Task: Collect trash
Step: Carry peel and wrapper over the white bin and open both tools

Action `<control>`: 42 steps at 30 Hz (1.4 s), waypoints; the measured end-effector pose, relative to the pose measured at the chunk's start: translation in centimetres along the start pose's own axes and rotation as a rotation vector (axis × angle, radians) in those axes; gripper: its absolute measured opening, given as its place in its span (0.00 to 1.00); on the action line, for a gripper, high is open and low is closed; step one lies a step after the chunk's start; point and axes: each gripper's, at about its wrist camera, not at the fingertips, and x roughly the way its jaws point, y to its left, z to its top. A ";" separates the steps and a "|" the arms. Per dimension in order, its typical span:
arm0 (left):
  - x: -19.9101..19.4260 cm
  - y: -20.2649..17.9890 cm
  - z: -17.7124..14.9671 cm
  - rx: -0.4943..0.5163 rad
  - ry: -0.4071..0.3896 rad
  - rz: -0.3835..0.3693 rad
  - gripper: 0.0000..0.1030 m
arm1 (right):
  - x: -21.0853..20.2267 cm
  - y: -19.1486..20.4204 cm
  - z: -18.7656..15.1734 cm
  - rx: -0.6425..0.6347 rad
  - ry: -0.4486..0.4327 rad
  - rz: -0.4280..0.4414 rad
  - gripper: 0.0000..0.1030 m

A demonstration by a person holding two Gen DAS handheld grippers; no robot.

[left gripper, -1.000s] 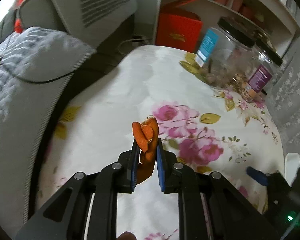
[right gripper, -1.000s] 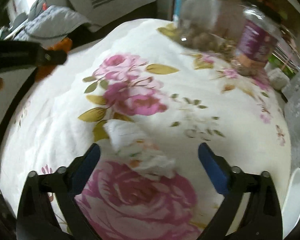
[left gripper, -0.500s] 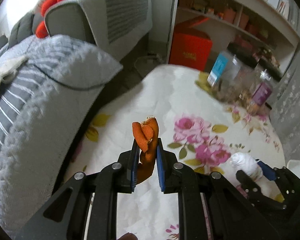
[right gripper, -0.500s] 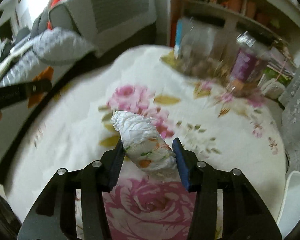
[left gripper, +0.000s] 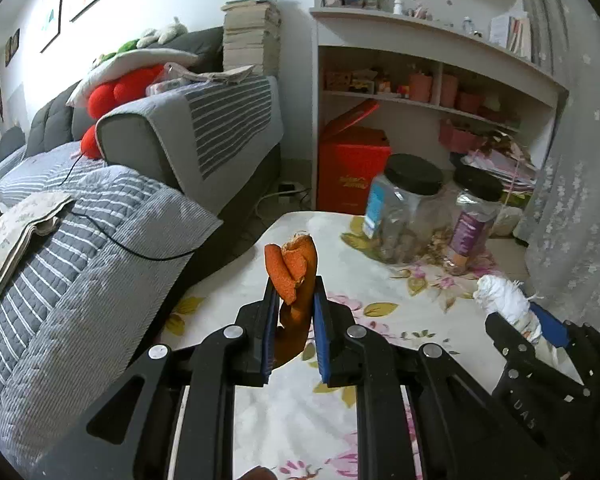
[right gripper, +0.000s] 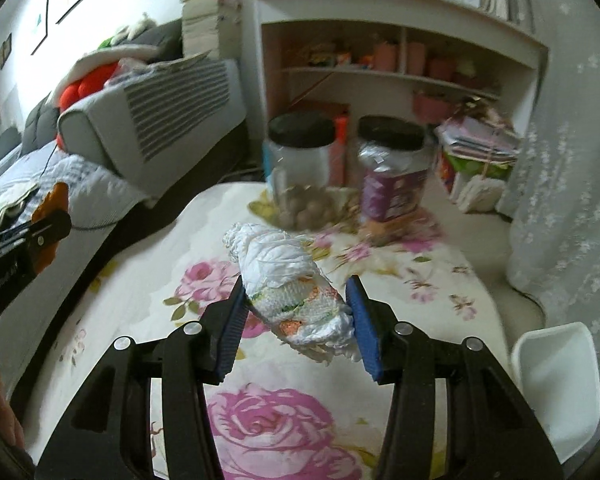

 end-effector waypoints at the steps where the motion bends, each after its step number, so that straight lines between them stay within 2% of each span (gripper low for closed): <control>1: -0.2 -0.4 0.0 0.000 -0.001 -0.005 0.16 | -0.2 -0.3 0.1 0.005 -0.005 -0.004 0.45; 23: -3.6 -10.9 0.1 0.088 -0.042 -0.144 0.16 | -4.7 -8.5 0.0 0.130 -0.065 -0.099 0.46; 42: -6.2 -19.9 -0.5 0.161 -0.054 -0.280 0.16 | -8.9 -18.3 -1.4 0.274 -0.091 -0.235 0.47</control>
